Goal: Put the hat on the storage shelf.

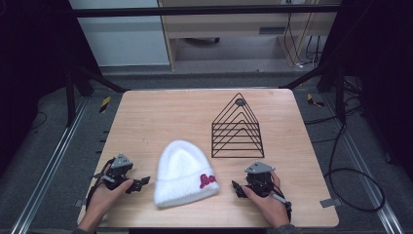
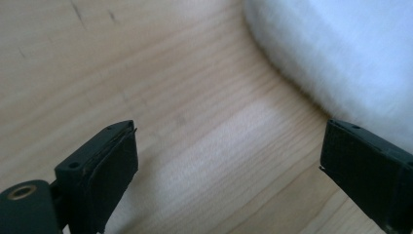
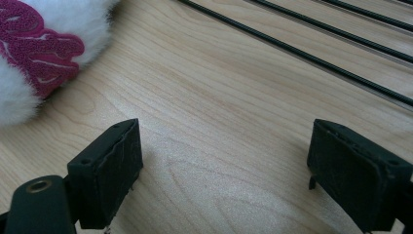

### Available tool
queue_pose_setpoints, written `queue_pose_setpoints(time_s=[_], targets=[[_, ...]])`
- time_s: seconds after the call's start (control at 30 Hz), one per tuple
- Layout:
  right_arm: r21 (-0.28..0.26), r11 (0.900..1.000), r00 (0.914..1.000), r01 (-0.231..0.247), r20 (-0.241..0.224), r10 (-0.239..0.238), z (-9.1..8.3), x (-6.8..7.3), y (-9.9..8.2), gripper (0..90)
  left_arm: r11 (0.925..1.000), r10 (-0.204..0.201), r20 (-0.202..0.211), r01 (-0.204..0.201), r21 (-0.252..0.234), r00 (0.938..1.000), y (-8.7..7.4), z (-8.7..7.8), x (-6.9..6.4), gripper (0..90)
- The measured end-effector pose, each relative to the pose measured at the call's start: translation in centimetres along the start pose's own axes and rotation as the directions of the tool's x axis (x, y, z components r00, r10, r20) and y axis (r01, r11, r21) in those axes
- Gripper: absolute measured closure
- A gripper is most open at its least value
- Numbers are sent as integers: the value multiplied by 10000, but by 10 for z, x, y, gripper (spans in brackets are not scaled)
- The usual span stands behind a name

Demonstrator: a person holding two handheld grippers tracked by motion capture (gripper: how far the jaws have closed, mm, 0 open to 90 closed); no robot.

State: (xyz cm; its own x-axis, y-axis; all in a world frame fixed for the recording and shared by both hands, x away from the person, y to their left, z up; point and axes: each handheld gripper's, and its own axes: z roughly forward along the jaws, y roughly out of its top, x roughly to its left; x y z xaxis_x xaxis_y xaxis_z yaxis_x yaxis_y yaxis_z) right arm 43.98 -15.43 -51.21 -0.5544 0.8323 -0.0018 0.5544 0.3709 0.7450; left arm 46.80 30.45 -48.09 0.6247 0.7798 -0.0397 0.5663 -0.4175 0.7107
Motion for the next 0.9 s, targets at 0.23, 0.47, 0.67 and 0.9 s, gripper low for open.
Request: queue_pose_setpoints(time_s=[0.23, 0.47, 0.67, 0.9], targets=[[265, 9992, 9995, 301, -66, -299, -4, 2, 6, 260, 9957, 924, 3, -924, 7, 9957, 48, -9, -13, 72], [22, 9976, 9969, 687, -373, -686, -25, 16, 35, 355, 9876, 1462, 204, -1471, 540, 9890, 95, 6, -20, 103], [122, 9934, 9911, 1138, -711, -1127, -36, 31, 62, 418, 9893, 1407, 527, -1425, 315, 9886, 119, 16, -15, 124], [402, 9908, 9877, 1294, -931, -1252, -38, 44, 81, 441, 9929, 1163, 710, -1177, 156, 9907, 132, 19, -14, 186]])
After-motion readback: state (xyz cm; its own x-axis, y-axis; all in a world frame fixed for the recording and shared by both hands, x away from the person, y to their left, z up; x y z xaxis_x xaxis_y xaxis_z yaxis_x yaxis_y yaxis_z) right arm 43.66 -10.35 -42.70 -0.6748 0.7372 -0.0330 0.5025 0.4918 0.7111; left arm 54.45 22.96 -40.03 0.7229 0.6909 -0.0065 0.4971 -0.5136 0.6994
